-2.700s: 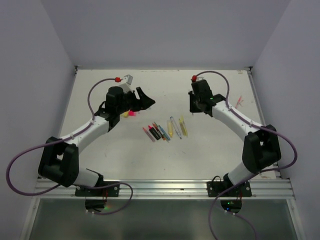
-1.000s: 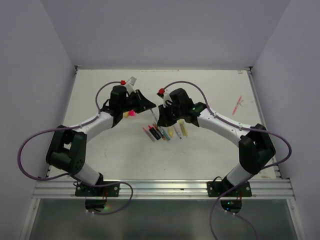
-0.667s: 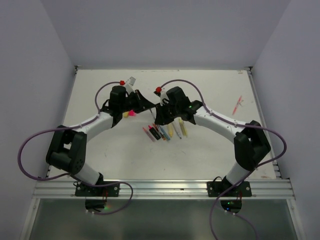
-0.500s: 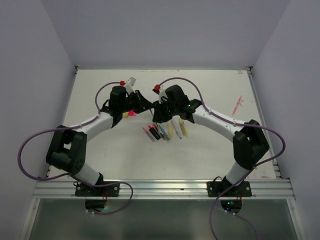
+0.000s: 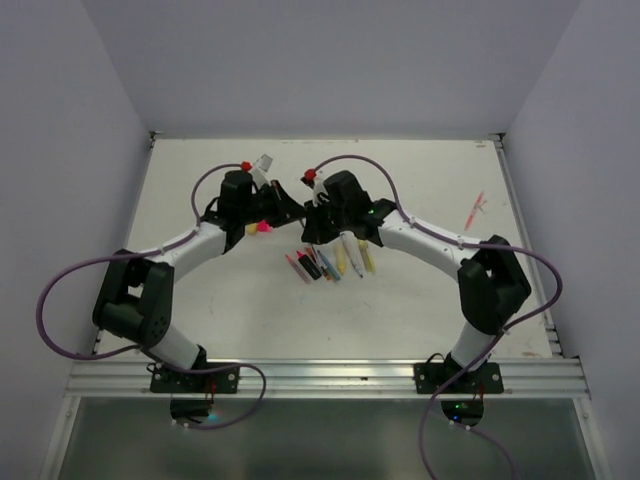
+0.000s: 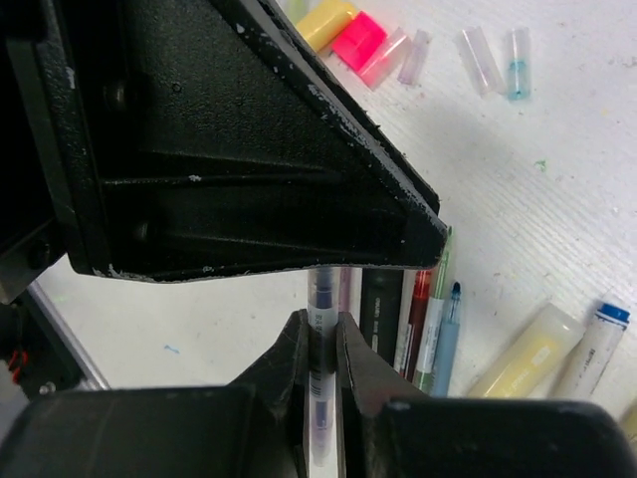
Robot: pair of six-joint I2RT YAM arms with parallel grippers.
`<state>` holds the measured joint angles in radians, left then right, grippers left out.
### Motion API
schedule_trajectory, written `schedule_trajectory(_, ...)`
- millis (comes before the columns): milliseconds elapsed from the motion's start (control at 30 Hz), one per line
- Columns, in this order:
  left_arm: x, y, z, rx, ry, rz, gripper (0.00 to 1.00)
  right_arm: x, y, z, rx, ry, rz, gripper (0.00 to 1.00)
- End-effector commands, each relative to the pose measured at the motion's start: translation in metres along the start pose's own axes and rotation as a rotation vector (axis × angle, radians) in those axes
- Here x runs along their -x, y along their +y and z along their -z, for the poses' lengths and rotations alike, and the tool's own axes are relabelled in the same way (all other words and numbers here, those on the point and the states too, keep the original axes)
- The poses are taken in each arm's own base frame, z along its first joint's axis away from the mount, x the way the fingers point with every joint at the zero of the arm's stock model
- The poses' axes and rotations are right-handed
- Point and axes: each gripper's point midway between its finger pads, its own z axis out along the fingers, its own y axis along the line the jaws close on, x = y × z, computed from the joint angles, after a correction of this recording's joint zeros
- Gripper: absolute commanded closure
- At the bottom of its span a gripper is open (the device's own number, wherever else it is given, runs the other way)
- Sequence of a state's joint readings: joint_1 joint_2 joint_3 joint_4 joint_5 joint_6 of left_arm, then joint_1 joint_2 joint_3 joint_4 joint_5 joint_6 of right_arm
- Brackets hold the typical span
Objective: Open the pen caps
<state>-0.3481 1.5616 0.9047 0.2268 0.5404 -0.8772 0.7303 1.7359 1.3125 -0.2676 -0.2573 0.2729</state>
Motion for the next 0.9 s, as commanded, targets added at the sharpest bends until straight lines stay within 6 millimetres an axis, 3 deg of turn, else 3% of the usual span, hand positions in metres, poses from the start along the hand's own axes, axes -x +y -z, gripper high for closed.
schedule_trajectory(0, -0.002, 0.012, -0.007, 0.081, 0.057, 0.016, 1.00, 0.015, 0.003, -0.005, -0.067, -0.047, 0.068, 1.00)
schedule_trajectory(33, 0.010, 0.015, -0.010, 0.123, 0.035, -0.014, 1.00, 0.014, 0.000, -0.003, -0.104, -0.040, 0.083, 1.00)
schedule_trajectory(67, 0.002, 0.029, -0.008, 0.197, 0.074, 0.018, 1.00, 0.012, -0.004, -0.002, -0.145, -0.032, 0.112, 1.00)
schedule_trajectory(100, 0.003, 0.037, -0.010, 0.234, 0.076, 0.029, 1.00, 0.009, 0.000, -0.002, -0.179, -0.027, 0.137, 1.00)
schedule_trajectory(133, 0.013, 0.041, -0.011, 0.273, 0.040, 0.027, 1.00, 0.012, -0.015, 0.002, -0.300, -0.039, 0.160, 1.00)
schedule_trajectory(167, 0.013, 0.048, -0.010, 0.315, 0.038, 0.046, 1.00, 0.008, -0.011, 0.002, -0.338, -0.032, 0.199, 1.00)
schedule_trajectory(233, 0.022, 0.053, -0.011, 0.363, -0.006, 0.075, 1.00, 0.010, -0.026, 0.009, -0.470, -0.051, 0.215, 1.00)
schedule_trajectory(333, 0.029, 0.059, -0.012, 0.388, -0.031, 0.129, 1.00, 0.008, -0.029, 0.015, -0.553, -0.068, 0.232, 1.00)
schedule_trajectory(433, 0.040, 0.059, -0.011, 0.359, -0.044, 0.201, 1.00, 0.002, -0.029, 0.018, -0.568, -0.061, 0.243, 1.00)
schedule_trajectory(500, 0.057, 0.059, -0.010, 0.344, -0.072, 0.205, 1.00, -0.004, -0.029, 0.019, -0.558, -0.054, 0.243, 1.00)
schedule_trajectory(733, 0.092, 0.057, 0.007, 0.329, -0.120, 0.176, 1.00, -0.024, -0.018, 0.006, -0.448, -0.005, 0.233, 1.00)
schedule_trajectory(867, 0.105, 0.039, 0.016, 0.229, -0.183, 0.080, 1.00, -0.031, -0.004, -0.003, -0.345, 0.026, 0.210, 1.00)
